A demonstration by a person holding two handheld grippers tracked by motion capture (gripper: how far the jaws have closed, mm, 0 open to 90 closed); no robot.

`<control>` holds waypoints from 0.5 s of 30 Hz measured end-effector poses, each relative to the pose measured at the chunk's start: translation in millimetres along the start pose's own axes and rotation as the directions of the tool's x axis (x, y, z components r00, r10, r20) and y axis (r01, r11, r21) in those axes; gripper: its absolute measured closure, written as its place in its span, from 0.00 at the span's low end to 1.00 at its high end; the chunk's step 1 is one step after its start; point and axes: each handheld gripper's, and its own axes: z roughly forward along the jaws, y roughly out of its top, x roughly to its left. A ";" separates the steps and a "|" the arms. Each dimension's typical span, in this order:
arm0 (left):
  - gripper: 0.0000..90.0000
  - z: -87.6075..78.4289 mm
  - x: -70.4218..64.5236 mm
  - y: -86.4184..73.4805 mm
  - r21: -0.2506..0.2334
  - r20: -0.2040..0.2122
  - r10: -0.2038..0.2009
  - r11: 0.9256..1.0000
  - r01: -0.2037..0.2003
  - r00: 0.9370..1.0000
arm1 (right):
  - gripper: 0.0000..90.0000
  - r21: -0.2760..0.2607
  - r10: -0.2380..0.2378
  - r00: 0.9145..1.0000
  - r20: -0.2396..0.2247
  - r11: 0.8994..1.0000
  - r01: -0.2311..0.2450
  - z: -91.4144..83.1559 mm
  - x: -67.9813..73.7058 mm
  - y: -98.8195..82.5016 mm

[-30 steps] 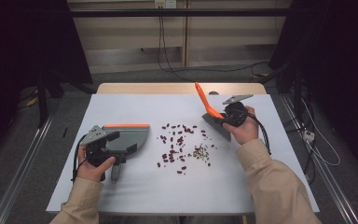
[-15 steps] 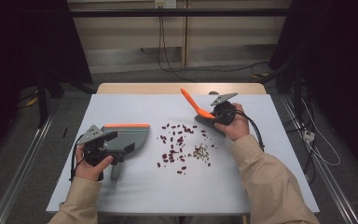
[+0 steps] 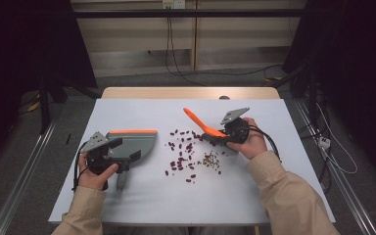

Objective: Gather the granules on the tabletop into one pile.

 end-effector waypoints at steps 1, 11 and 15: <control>0.07 0.3 -0.1 -0.2 -0.001 0.002 0.000 1.000 0.000 1.000 | 0.79 -0.001 -0.002 1.000 -0.007 1.000 0.002 -0.9 1.8 -0.7; 0.07 0.6 -1.7 -1.2 0.002 0.004 0.002 1.000 -0.002 1.000 | 0.79 0.000 -0.034 0.998 -0.047 0.999 0.034 -6.8 12.9 -2.3; 0.07 2.1 -2.6 -1.0 -0.001 0.010 0.002 1.000 -0.002 1.000 | 0.79 -0.004 -0.045 0.998 -0.042 0.999 0.045 -9.4 15.3 -1.5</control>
